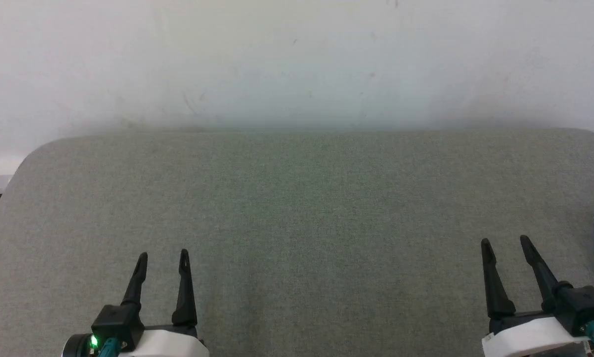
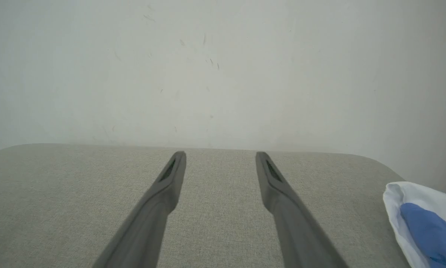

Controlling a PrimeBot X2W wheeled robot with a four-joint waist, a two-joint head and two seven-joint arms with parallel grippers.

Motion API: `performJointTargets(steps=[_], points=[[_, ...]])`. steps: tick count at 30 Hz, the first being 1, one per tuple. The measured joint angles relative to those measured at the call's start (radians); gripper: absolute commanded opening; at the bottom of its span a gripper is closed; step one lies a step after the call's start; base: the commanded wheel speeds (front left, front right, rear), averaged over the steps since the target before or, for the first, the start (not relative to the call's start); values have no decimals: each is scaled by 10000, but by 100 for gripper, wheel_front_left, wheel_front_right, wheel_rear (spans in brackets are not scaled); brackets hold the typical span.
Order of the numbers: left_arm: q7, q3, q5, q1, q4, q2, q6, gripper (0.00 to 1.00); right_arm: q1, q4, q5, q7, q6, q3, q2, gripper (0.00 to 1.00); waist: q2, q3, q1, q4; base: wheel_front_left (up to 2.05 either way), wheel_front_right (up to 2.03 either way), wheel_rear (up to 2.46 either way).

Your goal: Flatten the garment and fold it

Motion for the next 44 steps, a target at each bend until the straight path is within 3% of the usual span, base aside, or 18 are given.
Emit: performJointTargets(steps=[4, 5, 44], points=[[0, 8, -140, -1, -54, 0, -82, 100, -1, 19, 144, -35, 0, -15, 0, 100, 0, 52, 0, 17, 0, 0, 0], [0, 6, -207, -2, -111, 2, -132, 0, -1, 21, 144, -35, 0, -17, 0, 0, 0, 74, 0, 19, 0, 0, 0], [690, 35, 123, -67, -167, 4, -174, 0, -121, -125, -42, 640, 2, 155, -10, 0, -2, 159, 2, -48, 0, 0, 0]])
